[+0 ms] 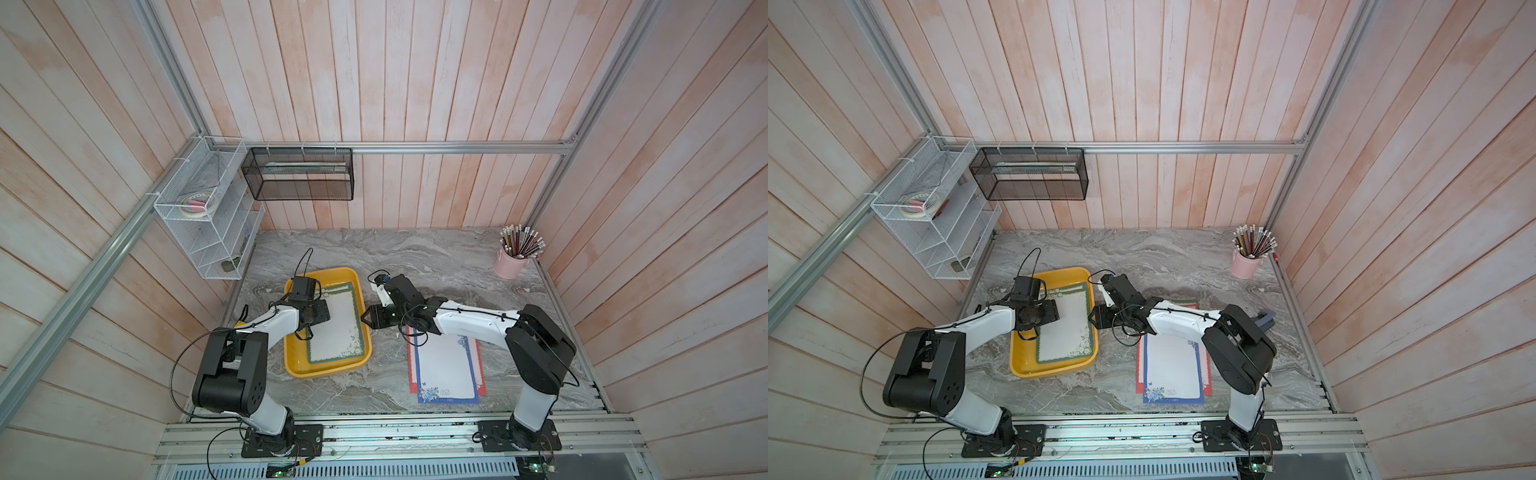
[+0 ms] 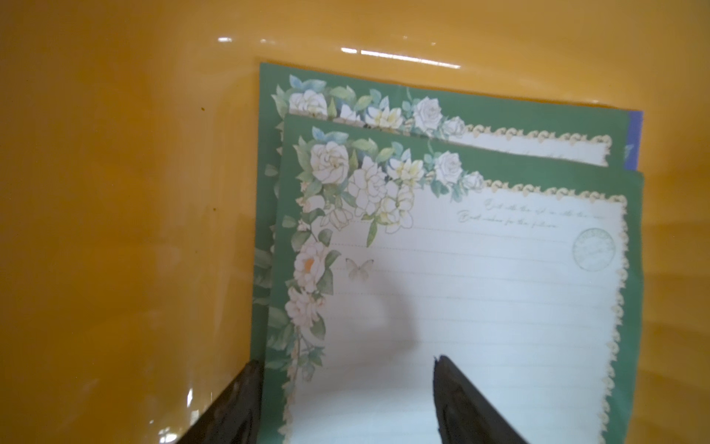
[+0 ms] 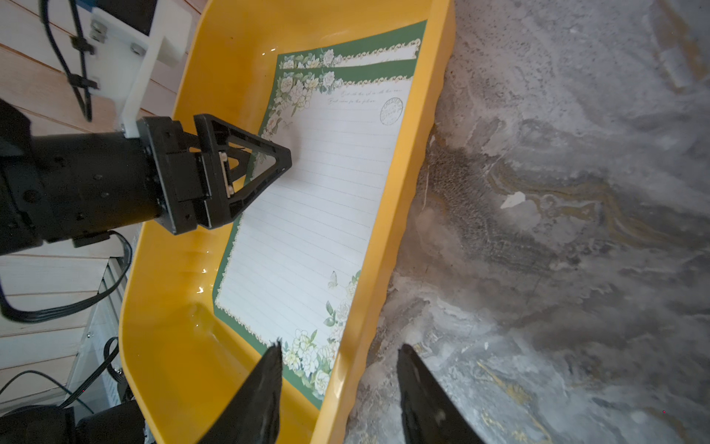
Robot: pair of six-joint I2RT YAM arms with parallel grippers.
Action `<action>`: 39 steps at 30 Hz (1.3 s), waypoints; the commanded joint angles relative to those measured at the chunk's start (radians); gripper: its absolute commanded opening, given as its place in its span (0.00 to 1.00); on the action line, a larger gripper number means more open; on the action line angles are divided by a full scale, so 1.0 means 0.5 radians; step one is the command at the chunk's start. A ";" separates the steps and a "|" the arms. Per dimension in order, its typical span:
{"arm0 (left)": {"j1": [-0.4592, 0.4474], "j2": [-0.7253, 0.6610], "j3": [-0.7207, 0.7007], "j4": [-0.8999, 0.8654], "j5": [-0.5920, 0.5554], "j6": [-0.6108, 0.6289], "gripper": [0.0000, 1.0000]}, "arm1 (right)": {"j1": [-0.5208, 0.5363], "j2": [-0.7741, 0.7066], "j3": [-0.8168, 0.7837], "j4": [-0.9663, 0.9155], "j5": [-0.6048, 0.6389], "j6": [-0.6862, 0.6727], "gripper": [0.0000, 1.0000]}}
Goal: Take out the stationery paper from the storage box
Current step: Pick up the stationery paper from the storage box.
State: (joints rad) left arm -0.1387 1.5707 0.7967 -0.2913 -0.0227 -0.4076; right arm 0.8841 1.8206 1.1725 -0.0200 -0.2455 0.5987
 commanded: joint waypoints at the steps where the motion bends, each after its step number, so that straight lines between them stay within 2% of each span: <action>1: 0.004 -0.051 0.039 0.034 0.080 0.006 0.72 | -0.006 0.058 0.036 -0.023 -0.021 -0.007 0.50; 3: 0.005 -0.075 0.030 0.045 0.120 -0.006 0.72 | -0.020 0.078 0.042 -0.026 -0.032 0.011 0.49; 9: 0.004 -0.090 0.021 0.055 0.156 -0.019 0.71 | -0.091 0.122 0.035 0.046 -0.133 0.103 0.34; 13: 0.004 -0.081 0.014 0.064 0.171 -0.021 0.71 | -0.101 0.144 0.039 0.085 -0.184 0.115 0.29; 21: 0.004 -0.098 -0.013 0.091 0.209 -0.040 0.71 | -0.102 0.172 0.039 0.165 -0.253 0.169 0.28; 26: 0.007 -0.118 -0.039 0.104 0.236 -0.051 0.71 | -0.102 0.187 0.040 0.191 -0.262 0.177 0.32; 39: 0.006 -0.233 -0.147 0.225 0.477 -0.136 0.68 | -0.105 0.280 0.084 0.195 -0.327 0.216 0.25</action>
State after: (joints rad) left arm -0.1379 1.4807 0.7460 -0.2134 0.1635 -0.4610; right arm 0.8341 1.9339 1.1976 0.0689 -0.3973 0.7033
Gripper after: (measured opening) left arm 0.685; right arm 0.253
